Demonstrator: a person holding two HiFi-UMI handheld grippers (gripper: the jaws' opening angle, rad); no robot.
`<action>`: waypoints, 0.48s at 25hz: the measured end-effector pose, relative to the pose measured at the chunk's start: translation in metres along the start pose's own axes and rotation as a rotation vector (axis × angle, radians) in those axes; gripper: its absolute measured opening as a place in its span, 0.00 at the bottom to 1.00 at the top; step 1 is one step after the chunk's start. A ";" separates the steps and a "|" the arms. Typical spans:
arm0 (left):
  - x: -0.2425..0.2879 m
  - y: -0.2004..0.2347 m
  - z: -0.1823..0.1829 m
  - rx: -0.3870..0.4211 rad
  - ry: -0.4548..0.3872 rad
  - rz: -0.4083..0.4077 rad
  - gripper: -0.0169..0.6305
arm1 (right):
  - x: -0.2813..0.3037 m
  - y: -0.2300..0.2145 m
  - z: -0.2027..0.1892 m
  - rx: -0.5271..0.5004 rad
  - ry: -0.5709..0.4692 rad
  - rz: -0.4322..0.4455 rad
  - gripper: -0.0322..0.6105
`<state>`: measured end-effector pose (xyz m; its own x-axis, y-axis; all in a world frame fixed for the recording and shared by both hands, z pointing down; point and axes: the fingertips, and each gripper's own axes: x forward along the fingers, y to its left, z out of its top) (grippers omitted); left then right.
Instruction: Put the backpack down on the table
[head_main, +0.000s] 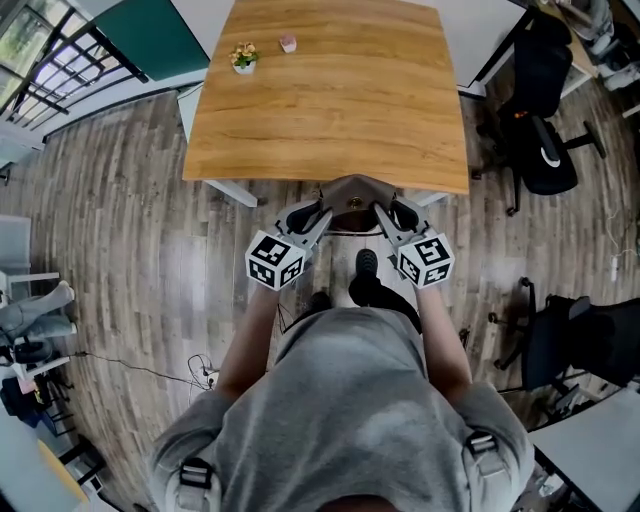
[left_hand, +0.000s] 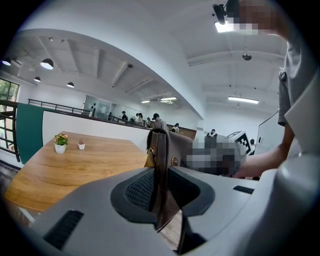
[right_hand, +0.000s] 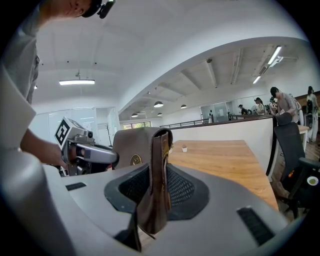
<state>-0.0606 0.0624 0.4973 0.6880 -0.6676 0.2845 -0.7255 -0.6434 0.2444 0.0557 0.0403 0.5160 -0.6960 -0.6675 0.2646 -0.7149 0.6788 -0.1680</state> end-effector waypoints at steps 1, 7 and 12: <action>0.002 0.002 0.001 -0.003 -0.003 0.005 0.18 | 0.002 -0.002 0.002 -0.003 0.000 0.003 0.21; 0.023 0.006 0.006 -0.011 -0.011 0.030 0.18 | 0.008 -0.025 0.007 -0.021 0.005 0.026 0.21; 0.033 0.010 0.016 -0.013 -0.021 0.058 0.18 | 0.017 -0.038 0.016 -0.034 0.001 0.056 0.21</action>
<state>-0.0447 0.0283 0.4940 0.6446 -0.7117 0.2792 -0.7645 -0.5982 0.2402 0.0694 -0.0017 0.5112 -0.7347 -0.6281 0.2564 -0.6722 0.7251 -0.1499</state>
